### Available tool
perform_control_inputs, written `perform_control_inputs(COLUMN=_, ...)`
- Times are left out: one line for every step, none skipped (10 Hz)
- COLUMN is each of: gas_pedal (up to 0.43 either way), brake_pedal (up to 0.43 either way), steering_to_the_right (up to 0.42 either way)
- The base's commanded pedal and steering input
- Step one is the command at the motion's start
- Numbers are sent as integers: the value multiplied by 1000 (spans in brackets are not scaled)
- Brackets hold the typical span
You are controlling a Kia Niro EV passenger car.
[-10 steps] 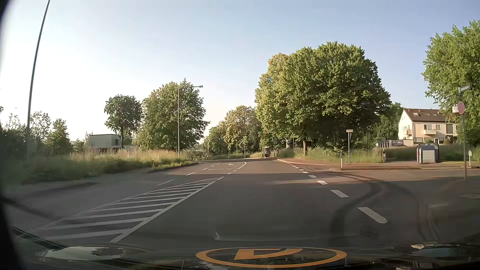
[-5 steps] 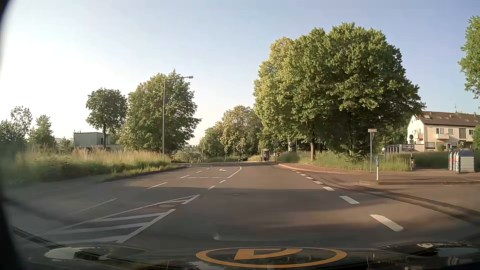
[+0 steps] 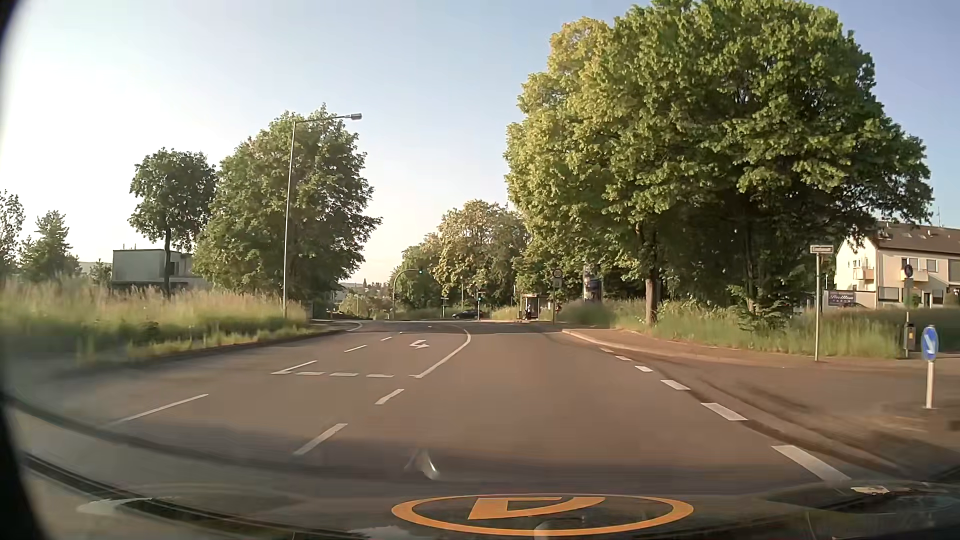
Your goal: Follow the waypoints while adhering to traffic rules and regulations
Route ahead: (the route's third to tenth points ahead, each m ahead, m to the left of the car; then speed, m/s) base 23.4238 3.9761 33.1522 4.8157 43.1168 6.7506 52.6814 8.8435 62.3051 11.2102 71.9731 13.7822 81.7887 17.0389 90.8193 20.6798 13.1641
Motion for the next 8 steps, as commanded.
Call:
perform_control_inputs(gas_pedal=150, brake_pedal=0, steering_to_the_right=2)
perform_control_inputs(gas_pedal=150, brake_pedal=0, steering_to_the_right=2)
perform_control_inputs(gas_pedal=150, brake_pedal=0, steering_to_the_right=1)
perform_control_inputs(gas_pedal=157, brake_pedal=0, steering_to_the_right=0)
perform_control_inputs(gas_pedal=157, brake_pedal=0, steering_to_the_right=-3)
perform_control_inputs(gas_pedal=157, brake_pedal=0, steering_to_the_right=-4)
perform_control_inputs(gas_pedal=157, brake_pedal=0, steering_to_the_right=-4)
perform_control_inputs(gas_pedal=157, brake_pedal=0, steering_to_the_right=-6)
